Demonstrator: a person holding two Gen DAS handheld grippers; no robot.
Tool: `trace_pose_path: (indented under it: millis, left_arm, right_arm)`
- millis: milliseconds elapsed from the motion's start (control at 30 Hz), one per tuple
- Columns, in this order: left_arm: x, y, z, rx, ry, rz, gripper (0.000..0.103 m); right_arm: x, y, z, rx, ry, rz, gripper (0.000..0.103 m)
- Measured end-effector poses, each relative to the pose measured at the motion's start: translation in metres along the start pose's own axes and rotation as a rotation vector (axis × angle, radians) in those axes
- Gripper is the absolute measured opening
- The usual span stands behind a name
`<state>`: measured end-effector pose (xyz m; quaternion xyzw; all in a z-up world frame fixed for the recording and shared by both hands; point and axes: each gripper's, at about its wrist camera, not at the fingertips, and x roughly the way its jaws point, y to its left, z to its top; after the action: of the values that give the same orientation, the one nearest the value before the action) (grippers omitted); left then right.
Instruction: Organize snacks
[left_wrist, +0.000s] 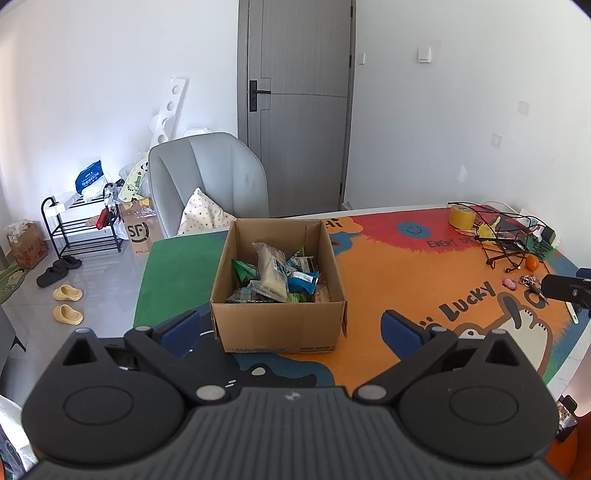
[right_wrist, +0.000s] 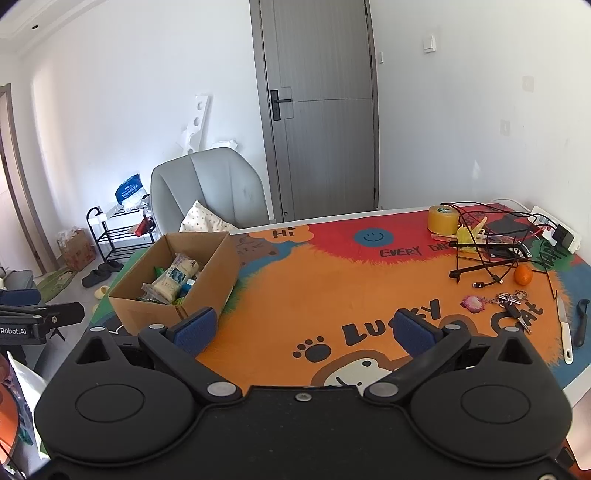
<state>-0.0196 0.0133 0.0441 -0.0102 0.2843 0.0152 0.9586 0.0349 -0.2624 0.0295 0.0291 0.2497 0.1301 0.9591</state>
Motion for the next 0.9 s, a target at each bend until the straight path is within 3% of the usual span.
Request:
trace_pose_path:
  millis: [900]
  left_arm:
    - [-0.0011,-0.0031,0.0000,0.004,-0.003,-0.006,0.103]
  right_arm:
    - [0.0034,0.0000,-0.0015,0.000,0.013,0.004,0.103]
